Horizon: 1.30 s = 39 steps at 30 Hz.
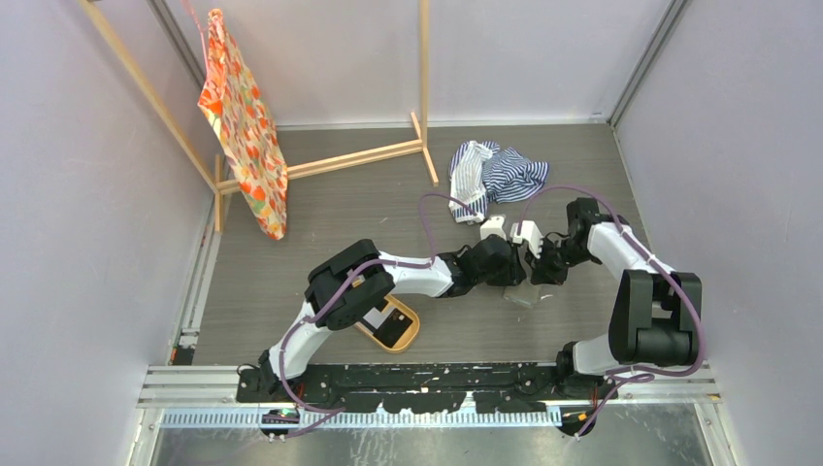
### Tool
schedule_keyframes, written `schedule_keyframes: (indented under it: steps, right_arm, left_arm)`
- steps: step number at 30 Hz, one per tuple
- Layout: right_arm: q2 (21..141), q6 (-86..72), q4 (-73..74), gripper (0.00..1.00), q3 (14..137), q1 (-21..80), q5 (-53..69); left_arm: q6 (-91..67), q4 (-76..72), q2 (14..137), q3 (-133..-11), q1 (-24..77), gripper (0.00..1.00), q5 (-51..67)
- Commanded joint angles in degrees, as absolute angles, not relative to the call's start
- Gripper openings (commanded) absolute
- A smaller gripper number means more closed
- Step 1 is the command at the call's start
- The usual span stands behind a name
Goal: Put the credit cards into the card holder
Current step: Close the card holder at the center of the board.
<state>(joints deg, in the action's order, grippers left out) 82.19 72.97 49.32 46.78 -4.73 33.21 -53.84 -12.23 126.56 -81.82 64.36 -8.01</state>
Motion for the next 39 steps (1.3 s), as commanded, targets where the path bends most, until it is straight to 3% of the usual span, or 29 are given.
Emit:
schedule_keyframes:
  steps: [1, 8, 23, 39]
  right_arm:
    - [83.7, 71.8, 48.1, 0.07, 47.0, -2.3, 31.0]
    - [87.4, 71.4, 51.1, 0.07, 49.5, 0.0, 27.3]
    - [93.9, 66.8, 53.5, 0.04, 53.6, 3.2, 23.8]
    - [98.8, 64.0, 56.4, 0.03, 55.8, 3.3, 21.3]
  left_arm:
    - [-53.5, -3.5, 131.8, -78.7, 65.1, 0.42, -4.6]
    - [-53.9, -4.6, 131.9, -78.2, 64.9, 0.38, -3.7]
    - [-58.7, -15.9, 131.8, -71.8, 63.6, 0.18, -0.3]
    - [-59.9, -32.3, 129.8, -64.5, 62.0, 0.21, 3.2]
